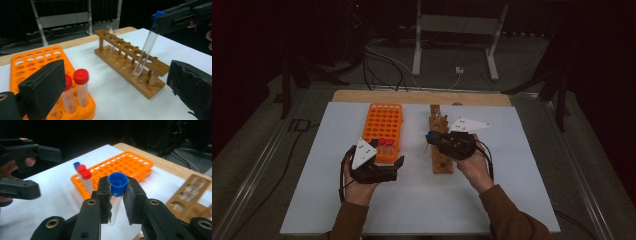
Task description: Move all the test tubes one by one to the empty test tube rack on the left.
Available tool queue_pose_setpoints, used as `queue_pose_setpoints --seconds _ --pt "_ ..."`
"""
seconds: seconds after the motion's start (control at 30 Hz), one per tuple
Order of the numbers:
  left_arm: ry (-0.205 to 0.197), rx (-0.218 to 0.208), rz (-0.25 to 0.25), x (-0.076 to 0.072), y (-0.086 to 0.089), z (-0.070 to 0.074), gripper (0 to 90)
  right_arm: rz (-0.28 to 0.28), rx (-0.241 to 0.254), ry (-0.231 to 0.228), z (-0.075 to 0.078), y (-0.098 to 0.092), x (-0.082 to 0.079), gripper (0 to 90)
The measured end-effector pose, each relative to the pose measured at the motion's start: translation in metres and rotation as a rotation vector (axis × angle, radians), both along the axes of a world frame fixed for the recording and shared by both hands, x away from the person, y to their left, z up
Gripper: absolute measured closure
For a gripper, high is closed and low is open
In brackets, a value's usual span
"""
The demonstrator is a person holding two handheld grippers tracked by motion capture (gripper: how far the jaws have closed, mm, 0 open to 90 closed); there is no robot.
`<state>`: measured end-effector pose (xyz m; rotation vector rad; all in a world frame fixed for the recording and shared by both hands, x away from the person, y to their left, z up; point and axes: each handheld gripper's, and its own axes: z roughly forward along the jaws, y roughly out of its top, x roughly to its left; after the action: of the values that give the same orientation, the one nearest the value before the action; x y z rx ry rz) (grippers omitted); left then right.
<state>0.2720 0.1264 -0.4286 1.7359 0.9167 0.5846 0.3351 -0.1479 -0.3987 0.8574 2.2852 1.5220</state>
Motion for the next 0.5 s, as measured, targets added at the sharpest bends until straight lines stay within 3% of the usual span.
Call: queue_pose_setpoints --seconds 0.2,0.33,0.5 --pt "0.010 0.030 -0.059 -0.002 -0.012 -0.001 8.9 0.048 -0.008 0.002 0.000 0.011 -0.007 76.6" --pt "0.000 0.042 -0.078 -0.004 -0.020 -0.001 17.4 0.080 -0.019 0.009 0.000 0.020 -0.012 76.6" --pt "0.002 0.055 -0.112 -0.005 -0.027 -0.004 38.2 0.120 -0.023 0.020 -0.002 0.030 -0.018 76.5"
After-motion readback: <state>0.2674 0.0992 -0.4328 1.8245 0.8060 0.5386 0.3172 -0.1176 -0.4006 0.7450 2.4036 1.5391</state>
